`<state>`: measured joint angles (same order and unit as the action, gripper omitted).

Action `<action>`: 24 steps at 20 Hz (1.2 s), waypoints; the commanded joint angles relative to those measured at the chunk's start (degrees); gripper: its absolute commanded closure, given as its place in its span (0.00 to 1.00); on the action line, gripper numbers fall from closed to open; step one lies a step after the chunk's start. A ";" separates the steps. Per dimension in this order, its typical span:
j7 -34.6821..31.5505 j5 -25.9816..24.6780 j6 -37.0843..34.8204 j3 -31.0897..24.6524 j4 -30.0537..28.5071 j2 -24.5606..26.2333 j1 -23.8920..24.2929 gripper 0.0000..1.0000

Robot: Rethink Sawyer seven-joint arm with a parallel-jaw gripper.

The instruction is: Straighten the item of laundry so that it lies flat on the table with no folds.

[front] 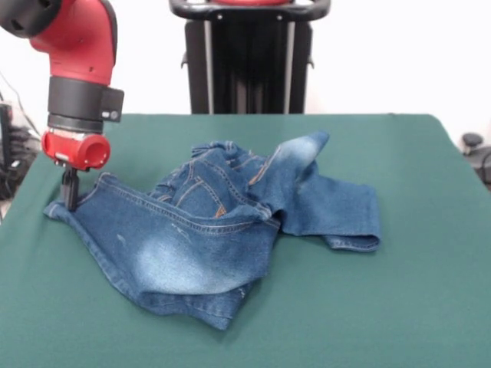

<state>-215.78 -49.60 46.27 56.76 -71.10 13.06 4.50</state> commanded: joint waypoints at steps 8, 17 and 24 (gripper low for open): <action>-53.81 -29.03 -18.76 -7.39 13.33 6.27 -14.38 1.00; -55.65 -23.55 -15.86 -4.61 7.48 5.64 -16.10 1.00; -56.00 -25.09 -21.97 -12.43 2.27 -1.89 -15.83 1.00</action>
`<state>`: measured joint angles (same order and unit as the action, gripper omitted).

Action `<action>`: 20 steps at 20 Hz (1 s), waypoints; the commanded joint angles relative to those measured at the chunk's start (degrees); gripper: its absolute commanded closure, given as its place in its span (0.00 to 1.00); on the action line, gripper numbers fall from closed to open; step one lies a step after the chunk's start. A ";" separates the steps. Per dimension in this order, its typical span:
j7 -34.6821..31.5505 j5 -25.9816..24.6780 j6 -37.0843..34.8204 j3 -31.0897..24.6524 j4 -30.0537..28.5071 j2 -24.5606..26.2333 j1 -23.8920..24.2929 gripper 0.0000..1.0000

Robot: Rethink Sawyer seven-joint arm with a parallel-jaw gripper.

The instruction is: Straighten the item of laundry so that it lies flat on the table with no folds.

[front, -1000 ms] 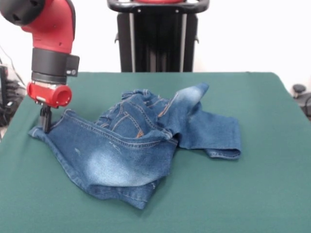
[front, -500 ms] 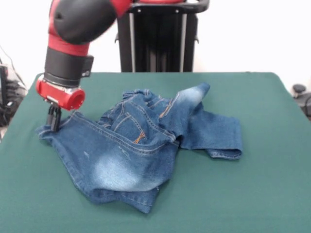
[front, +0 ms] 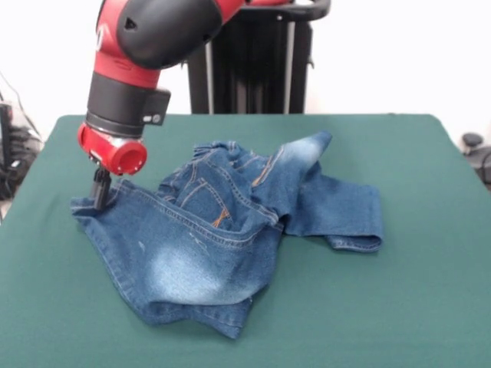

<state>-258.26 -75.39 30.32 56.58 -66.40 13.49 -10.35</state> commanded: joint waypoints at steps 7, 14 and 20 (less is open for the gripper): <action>-12.66 -1.49 -15.73 -19.98 -1.28 -7.45 -0.17 1.00; -13.79 -2.09 -13.94 -17.20 -2.43 -5.12 -0.51 1.00; -14.33 -3.21 -16.55 -18.61 -6.66 -4.04 0.72 1.00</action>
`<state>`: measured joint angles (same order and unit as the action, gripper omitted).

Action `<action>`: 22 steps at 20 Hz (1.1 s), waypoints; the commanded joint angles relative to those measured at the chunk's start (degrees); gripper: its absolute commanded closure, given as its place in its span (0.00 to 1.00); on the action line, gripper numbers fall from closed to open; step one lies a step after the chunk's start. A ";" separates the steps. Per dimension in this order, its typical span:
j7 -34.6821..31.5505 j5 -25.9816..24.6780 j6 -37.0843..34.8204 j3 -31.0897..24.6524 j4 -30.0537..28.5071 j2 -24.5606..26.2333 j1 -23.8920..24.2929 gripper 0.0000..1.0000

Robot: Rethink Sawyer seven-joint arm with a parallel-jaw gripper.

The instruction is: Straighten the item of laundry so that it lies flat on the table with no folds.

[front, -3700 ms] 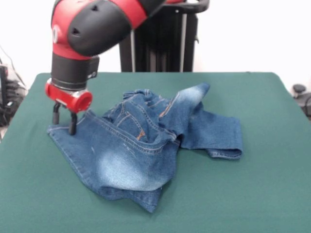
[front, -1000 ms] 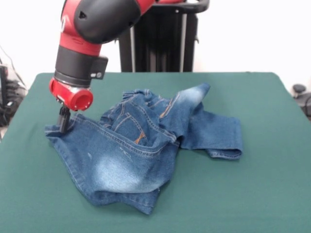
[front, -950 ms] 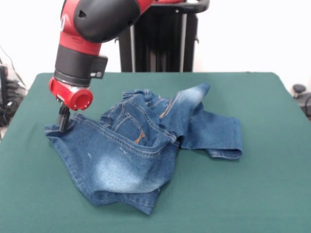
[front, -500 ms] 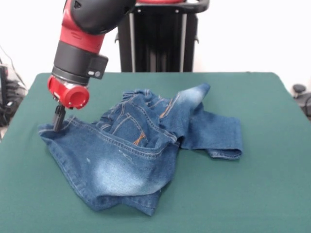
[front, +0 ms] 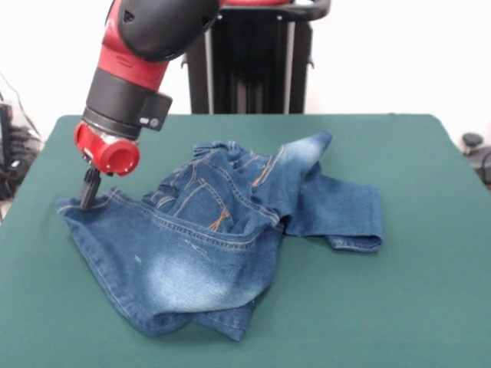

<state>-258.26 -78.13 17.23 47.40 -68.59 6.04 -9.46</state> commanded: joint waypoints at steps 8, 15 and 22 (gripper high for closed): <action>62.09 28.86 -70.22 -62.22 15.62 -16.37 29.84 1.00; 69.27 37.91 -83.75 -57.47 35.29 -5.15 26.61 1.00; 91.53 32.06 -97.15 -60.43 51.09 2.09 23.99 1.00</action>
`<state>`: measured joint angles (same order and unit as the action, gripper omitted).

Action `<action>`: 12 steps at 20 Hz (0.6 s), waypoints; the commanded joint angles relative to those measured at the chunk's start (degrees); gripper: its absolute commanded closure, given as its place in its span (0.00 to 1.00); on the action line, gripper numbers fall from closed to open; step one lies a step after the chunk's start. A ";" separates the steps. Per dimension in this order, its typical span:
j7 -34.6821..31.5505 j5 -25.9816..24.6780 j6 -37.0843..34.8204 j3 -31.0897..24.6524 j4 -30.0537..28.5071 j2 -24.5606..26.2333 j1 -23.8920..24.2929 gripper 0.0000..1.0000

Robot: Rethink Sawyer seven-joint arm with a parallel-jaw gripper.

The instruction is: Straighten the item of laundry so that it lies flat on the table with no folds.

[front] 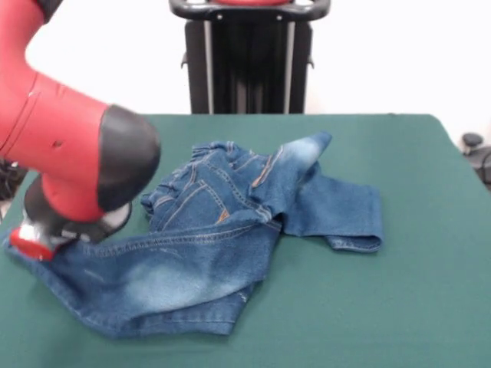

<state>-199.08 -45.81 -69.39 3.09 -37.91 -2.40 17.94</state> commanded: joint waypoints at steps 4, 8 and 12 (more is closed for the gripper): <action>38.31 0.02 -11.53 -16.54 22.51 11.55 -3.49 1.00; 39.22 2.08 -9.48 -15.31 21.13 10.90 -3.72 1.00; 38.32 5.16 -1.31 -12.00 12.05 6.73 -3.97 1.00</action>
<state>-171.89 -45.84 -76.59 -2.52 -19.55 4.54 16.85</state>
